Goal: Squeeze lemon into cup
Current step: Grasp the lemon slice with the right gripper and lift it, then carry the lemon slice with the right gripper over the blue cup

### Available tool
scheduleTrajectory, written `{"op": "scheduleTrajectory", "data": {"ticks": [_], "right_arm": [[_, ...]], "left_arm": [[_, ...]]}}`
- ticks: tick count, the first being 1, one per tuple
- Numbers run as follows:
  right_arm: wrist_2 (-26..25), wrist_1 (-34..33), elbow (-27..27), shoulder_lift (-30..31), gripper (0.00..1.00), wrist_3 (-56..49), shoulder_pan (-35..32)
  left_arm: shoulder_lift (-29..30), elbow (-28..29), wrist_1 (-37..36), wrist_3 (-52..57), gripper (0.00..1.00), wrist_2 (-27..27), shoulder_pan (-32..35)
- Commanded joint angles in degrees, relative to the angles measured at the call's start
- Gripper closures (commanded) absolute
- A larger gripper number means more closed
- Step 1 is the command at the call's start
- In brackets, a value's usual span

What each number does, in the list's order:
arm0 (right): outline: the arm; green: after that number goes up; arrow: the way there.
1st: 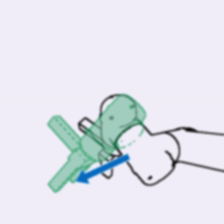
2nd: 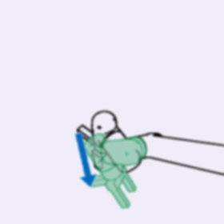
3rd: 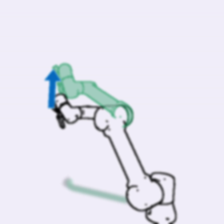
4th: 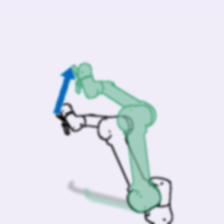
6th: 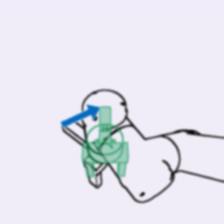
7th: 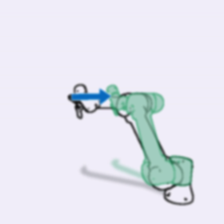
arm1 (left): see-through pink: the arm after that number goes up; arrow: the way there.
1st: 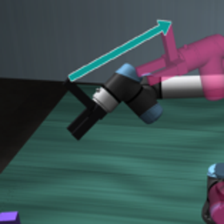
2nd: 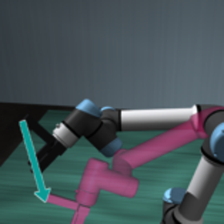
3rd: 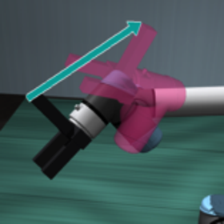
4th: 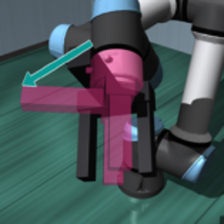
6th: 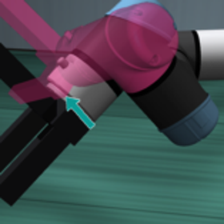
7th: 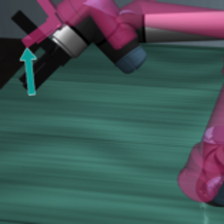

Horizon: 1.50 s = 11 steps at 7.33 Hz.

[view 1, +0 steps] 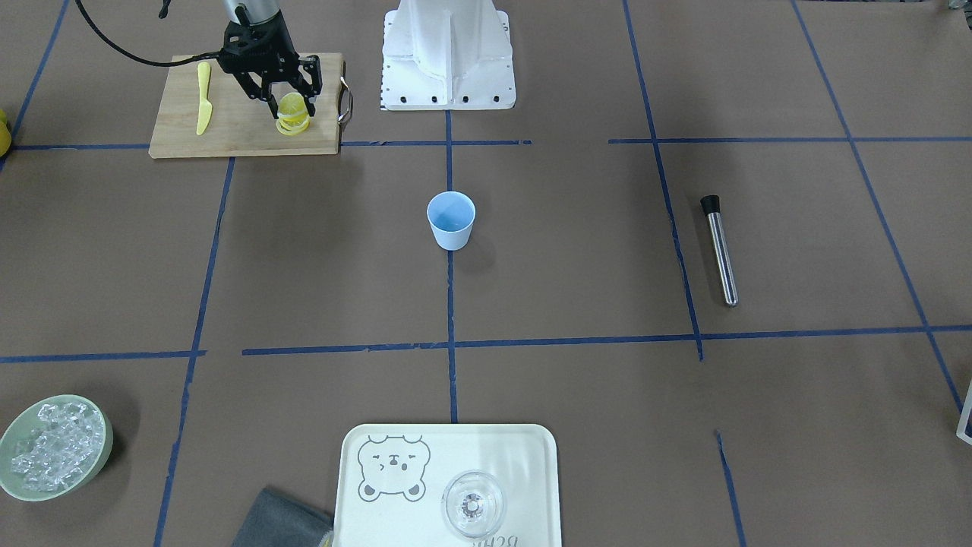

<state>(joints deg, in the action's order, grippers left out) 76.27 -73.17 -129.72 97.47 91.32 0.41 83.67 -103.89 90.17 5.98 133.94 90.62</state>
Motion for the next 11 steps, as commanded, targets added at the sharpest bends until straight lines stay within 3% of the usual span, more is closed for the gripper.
{"op": "scheduleTrajectory", "data": {"ticks": [1, 4, 5, 7, 9, 11], "right_arm": [[0.2, -0.3, -2.7, -0.1, 1.00, 0.0, -1.5], [0.4, -0.5, -2.4, -3.2, 1.00, -0.1, -3.2], [0.4, -3.9, -2.1, -5.5, 1.00, -0.1, -3.4], [0.7, -16.9, -1.4, -17.9, 1.00, -0.5, -5.3], [7.4, -30.5, 1.1, -31.0, 1.00, -0.8, -11.9], [10.9, -34.7, 8.0, -41.6, 1.00, -5.5, -18.1]], "left_arm": [[0.0, 0.0, 0.0, 0.0, 0.00, 0.0, 0.0], [0.0, 0.1, 0.0, 0.0, 0.00, 0.0, 0.0], [0.0, 0.1, 0.0, 0.0, 0.00, 0.0, 0.0], [0.0, 0.1, 0.0, 0.0, 0.00, 0.0, 0.0], [0.0, 0.3, 0.0, 0.0, 0.00, 0.0, 0.0], [0.0, 0.5, 0.0, 0.0, 0.00, 0.0, 0.0]]}}
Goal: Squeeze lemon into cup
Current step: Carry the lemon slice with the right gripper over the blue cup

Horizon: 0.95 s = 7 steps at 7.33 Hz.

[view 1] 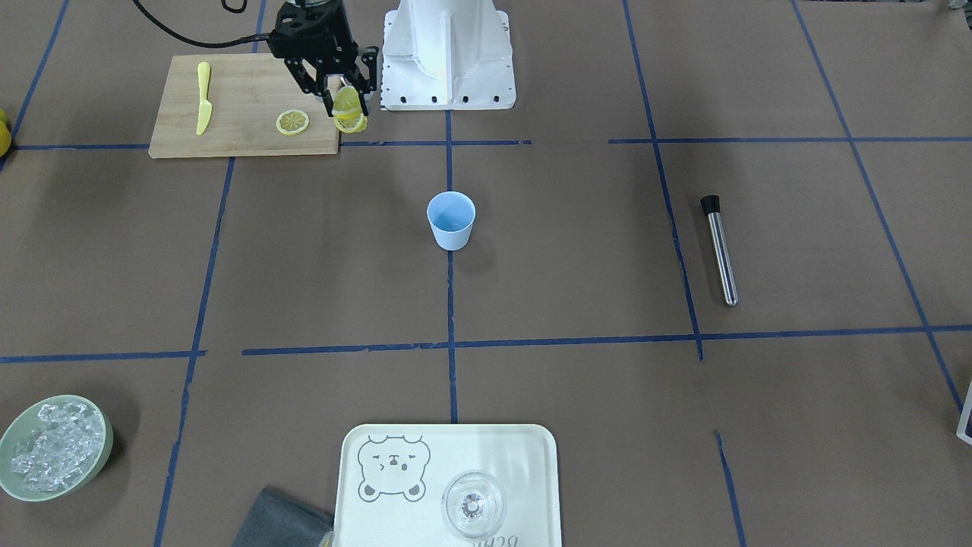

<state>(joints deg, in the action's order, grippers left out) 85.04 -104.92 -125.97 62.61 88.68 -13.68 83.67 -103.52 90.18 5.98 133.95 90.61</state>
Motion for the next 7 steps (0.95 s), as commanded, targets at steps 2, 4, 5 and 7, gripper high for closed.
{"op": "scheduleTrajectory", "data": {"ticks": [2, 4, 5, 7], "right_arm": [[6.0, -2.6, 14.7, -15.0, 1.00, -7.1, -9.3], [6.9, 0.3, 25.5, -21.5, 1.00, -8.7, -10.8], [7.0, 1.8, 27.9, -22.1, 1.00, -8.8, -10.8], [8.3, 2.1, 29.3, -22.0, 1.00, -8.8, -10.1]], "left_arm": [[-0.1, 0.2, -0.1, 0.0, 0.00, 0.0, 0.0], [-0.2, 0.3, -0.1, 0.0, 0.00, 0.0, 0.0], [-0.1, 0.4, -0.1, 0.0, 0.00, 0.0, 0.0], [-0.2, 0.5, -0.1, 0.0, 0.00, 0.0, 0.0]]}}
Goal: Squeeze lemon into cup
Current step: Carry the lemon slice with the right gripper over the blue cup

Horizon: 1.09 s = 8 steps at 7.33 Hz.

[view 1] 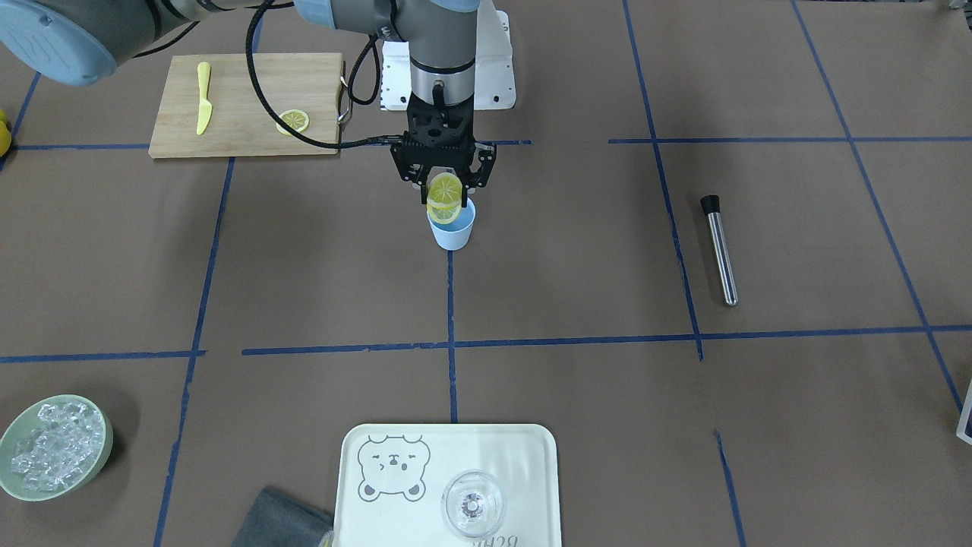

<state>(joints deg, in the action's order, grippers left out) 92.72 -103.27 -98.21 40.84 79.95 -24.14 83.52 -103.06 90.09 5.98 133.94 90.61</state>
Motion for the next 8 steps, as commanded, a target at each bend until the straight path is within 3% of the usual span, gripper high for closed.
{"op": "scheduleTrajectory", "data": {"ticks": [1, 4, 5, 7, 8], "right_arm": [[0.6, 0.4, 1.5, -0.1, 1.00, -0.1, 1.1], [0.6, 0.4, 1.7, 0.1, 1.00, -0.1, 2.1], [0.6, 0.5, 1.7, 0.2, 0.87, -0.1, 2.2], [0.5, 0.4, 1.6, 0.3, 0.17, -0.8, 2.6], [0.4, 0.5, 1.4, 0.2, 0.00, -1.3, 2.8]], "left_arm": [[0.0, 0.0, 0.0, 0.0, 0.00, 0.0, 0.0], [-0.1, 0.1, 0.0, 0.0, 0.00, 0.0, 0.0], [-0.1, 0.1, -0.1, 0.0, 0.00, 0.0, 0.0], [-0.1, 0.1, 0.0, 0.0, 0.00, 0.0, 0.0], [-0.1, 0.1, 0.0, 0.0, 0.00, 0.0, 0.0]]}}
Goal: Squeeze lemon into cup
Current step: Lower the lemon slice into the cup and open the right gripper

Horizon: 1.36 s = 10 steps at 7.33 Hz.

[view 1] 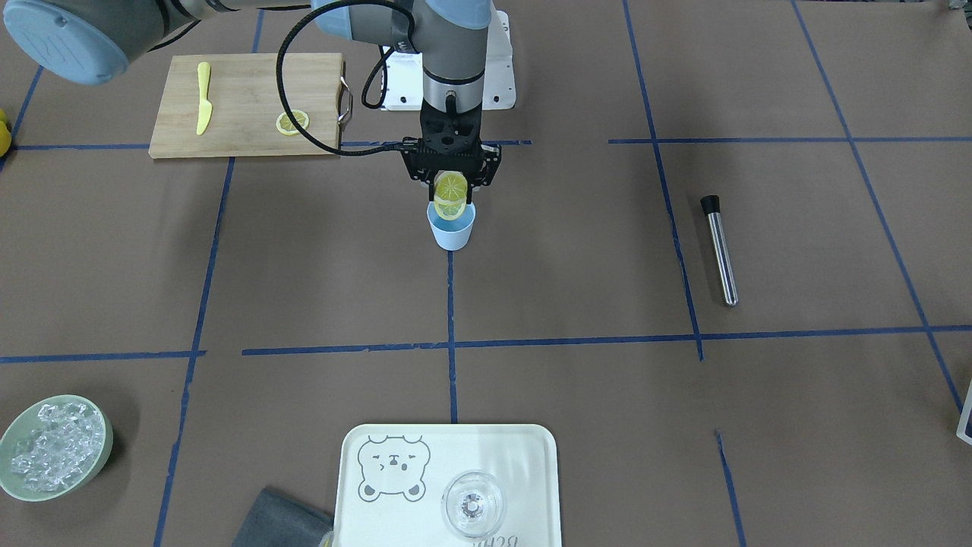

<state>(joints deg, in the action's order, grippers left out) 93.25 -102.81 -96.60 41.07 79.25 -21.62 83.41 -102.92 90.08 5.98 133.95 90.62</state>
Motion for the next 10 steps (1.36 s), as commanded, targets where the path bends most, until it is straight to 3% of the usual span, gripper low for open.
{"op": "scheduleTrajectory", "data": {"ticks": [1, 4, 6, 8, 10], "right_arm": [[-0.2, 0.1, -0.3, 0.0, 0.00, -0.6, 0.3], [-0.2, 0.4, -0.4, 0.1, 0.00, -0.7, 0.3], [0.3, 0.4, -0.9, 0.3, 0.00, -6.1, -1.0], [6.7, 0.4, -2.6, 2.4, 0.00, -14.2, -6.9], [12.7, 0.5, -8.2, 8.6, 0.00, -25.8, -14.1]], "left_arm": [[0.0, 0.0, 0.0, 0.0, 0.00, 0.0, 0.0], [-0.1, 0.0, 0.0, 0.0, 0.00, 0.0, 0.1], [-0.1, 0.0, -0.2, -0.2, 0.00, -0.1, 0.0], [0.1, -0.7, -0.1, -0.1, 0.00, -0.5, 0.1], [0.7, -0.6, 0.0, -0.1, 0.00, -0.7, -0.1]]}}
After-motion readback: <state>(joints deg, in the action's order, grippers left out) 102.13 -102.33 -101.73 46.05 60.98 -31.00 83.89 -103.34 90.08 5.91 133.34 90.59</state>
